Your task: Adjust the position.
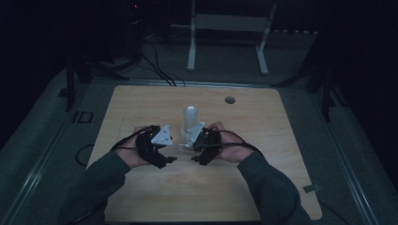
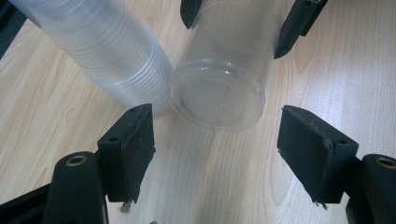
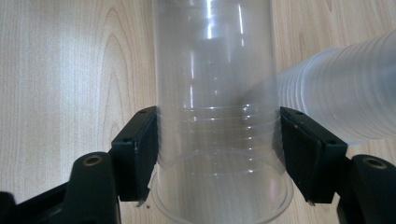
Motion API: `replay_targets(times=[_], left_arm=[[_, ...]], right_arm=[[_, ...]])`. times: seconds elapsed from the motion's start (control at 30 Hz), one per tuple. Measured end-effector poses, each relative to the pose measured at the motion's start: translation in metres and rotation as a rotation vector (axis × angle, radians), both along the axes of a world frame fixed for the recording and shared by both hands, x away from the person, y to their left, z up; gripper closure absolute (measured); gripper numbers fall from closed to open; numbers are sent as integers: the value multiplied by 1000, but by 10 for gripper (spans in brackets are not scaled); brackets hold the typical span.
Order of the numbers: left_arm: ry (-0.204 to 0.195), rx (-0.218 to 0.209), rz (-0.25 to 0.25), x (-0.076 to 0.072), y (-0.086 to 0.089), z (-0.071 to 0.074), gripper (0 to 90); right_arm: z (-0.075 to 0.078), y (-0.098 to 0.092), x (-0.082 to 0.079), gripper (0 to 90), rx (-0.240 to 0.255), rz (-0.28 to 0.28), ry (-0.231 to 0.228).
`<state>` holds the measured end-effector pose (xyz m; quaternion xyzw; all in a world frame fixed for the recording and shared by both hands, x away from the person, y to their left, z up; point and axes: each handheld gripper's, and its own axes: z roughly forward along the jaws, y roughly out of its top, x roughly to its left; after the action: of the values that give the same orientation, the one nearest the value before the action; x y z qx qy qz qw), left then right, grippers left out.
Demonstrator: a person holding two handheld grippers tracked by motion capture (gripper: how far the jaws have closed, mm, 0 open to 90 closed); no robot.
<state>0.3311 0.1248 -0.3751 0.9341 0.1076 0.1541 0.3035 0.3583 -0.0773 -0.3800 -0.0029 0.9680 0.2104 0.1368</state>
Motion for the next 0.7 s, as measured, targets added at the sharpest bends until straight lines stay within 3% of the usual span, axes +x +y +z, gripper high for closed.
replay_targets(times=[0.43, 0.7], left_arm=[[33, 12, -14, 4, -9, -4, 275], [38, 63, -24, 4, -16, -8, 275]], right_arm=[[-2, 6, -6, 329, -38, 24, -32], [-3, 11, -8, 331, -66, 37, -52]])
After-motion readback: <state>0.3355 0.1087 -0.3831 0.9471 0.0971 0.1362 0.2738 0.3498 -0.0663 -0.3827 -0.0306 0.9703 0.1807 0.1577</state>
